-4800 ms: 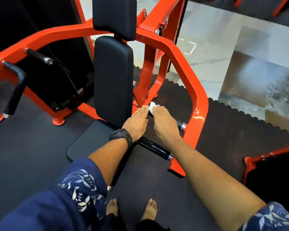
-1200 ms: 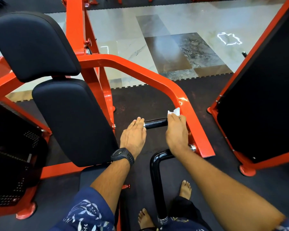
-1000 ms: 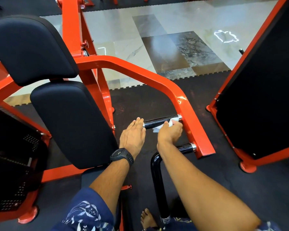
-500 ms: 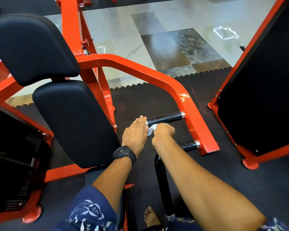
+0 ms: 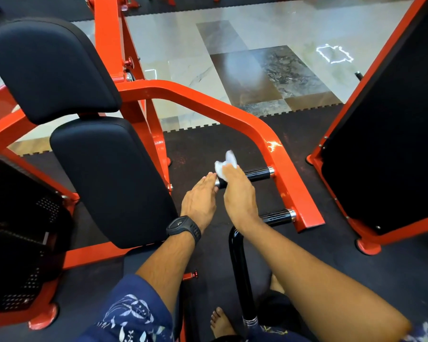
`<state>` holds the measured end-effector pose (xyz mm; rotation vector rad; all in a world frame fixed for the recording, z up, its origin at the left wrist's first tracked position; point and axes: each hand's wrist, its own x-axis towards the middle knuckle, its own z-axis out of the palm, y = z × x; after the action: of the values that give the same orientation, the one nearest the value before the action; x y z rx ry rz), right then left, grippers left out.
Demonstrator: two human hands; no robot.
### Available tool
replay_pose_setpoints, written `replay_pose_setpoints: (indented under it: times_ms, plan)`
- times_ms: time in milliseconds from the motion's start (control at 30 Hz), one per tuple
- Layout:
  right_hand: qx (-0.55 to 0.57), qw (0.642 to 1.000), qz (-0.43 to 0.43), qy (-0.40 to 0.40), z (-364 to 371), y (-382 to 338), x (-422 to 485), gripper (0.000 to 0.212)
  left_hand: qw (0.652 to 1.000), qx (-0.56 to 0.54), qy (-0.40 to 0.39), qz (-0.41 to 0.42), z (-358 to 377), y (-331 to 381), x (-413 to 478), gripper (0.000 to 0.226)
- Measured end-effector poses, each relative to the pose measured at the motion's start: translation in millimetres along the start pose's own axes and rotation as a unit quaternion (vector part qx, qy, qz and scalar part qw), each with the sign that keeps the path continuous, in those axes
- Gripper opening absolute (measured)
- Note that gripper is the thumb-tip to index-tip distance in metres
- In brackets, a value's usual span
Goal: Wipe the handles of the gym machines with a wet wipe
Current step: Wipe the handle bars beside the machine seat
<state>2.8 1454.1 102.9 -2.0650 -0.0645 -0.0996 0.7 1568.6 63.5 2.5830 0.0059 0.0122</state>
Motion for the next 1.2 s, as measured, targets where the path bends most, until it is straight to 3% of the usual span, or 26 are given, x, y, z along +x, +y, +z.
replay_pose_setpoints:
  times_ms: [33,100,133,167,300,400,500,600,733,900,1033,1200]
  plan:
    - [-0.075,0.994,-0.049,-0.065,1.3,6.8,1.3,0.045,1.000,-0.004,0.003,0.002,0.0,-0.1,-0.3,0.042]
    - [-0.282,0.942,-0.118,-0.142,3.6,15.9,-1.0,0.055,1.000,-0.006,0.001,-0.004,0.9,-0.5,-0.5,0.047]
    - [-0.350,0.908,-0.159,-0.167,5.3,24.3,-0.9,0.064,1.000,-0.005,0.000,-0.008,2.7,-1.7,-0.6,0.049]
    - [-0.368,0.896,-0.180,-0.174,1.3,29.0,-0.4,0.069,1.000,-0.004,0.000,-0.014,4.1,-2.0,-0.8,0.050]
    - [-0.349,0.915,-0.142,-0.142,-9.0,23.4,14.2,0.055,1.000,0.003,-0.008,-0.025,3.2,1.7,-0.8,0.048]
    - [-0.358,0.905,-0.182,-0.138,5.0,19.7,7.6,0.047,0.999,0.000,-0.008,-0.034,1.1,4.0,-3.3,0.053]
    - [-0.416,0.867,-0.249,-0.112,-12.9,22.9,21.9,0.046,0.999,0.010,-0.007,-0.035,-0.1,5.5,-2.0,0.049]
    - [-0.449,0.868,-0.159,-0.140,-24.9,21.9,41.2,0.041,0.999,0.025,-0.011,-0.046,0.6,6.4,-1.5,0.046]
    - [-0.462,0.824,-0.241,-0.222,-10.4,21.1,35.5,0.055,0.999,0.020,-0.001,-0.039,3.9,6.6,-1.8,0.044]
    - [-0.518,0.806,-0.167,-0.234,-26.8,10.8,63.7,0.035,0.999,0.043,0.001,-0.029,3.5,9.5,-2.2,0.043]
    - [-0.495,0.809,-0.210,-0.236,-14.1,3.2,48.1,0.029,0.999,0.041,0.005,-0.019,5.3,7.6,-1.9,0.048]
    - [-0.587,0.764,-0.104,-0.249,-59.6,4.7,79.8,0.031,0.998,0.065,-0.010,-0.012,3.8,6.8,0.2,0.042]
